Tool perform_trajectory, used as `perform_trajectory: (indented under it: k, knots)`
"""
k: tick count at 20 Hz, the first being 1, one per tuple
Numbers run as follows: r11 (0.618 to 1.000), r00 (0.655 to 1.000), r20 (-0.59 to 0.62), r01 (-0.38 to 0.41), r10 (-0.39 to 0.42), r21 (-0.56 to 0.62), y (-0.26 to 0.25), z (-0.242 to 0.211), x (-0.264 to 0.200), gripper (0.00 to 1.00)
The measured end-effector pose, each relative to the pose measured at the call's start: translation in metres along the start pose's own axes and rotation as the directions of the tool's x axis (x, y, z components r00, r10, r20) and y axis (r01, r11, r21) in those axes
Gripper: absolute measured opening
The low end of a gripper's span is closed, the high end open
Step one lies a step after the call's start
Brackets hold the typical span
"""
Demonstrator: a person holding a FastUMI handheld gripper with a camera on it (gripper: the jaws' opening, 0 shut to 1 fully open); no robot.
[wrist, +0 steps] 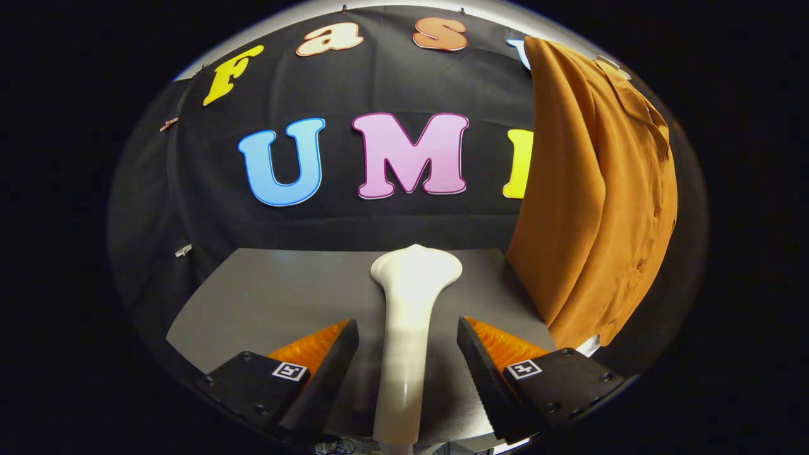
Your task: Iron the clothes twice with a garment steamer, once on the left side and once on the right side.
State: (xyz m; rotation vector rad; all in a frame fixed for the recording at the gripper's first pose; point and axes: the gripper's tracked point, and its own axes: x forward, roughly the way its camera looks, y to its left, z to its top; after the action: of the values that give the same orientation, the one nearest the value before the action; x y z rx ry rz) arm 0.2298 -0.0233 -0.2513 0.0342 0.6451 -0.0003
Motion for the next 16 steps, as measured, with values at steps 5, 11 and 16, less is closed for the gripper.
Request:
perform_trajectory:
  k: [5, 11, 16]
  knots:
    - [1.0, 0.997, -0.078, 0.016, -0.016, -0.01, -0.004, -0.016, 0.013, 0.79]
    - [0.998, 0.992, -0.121, 0.019, -0.025, -0.053, 0.001, -0.027, 0.022, 0.45]
    - [0.999, 0.994, -0.112, 0.013, -0.018, -0.044, 0.005, -0.024, 0.02, 0.4]
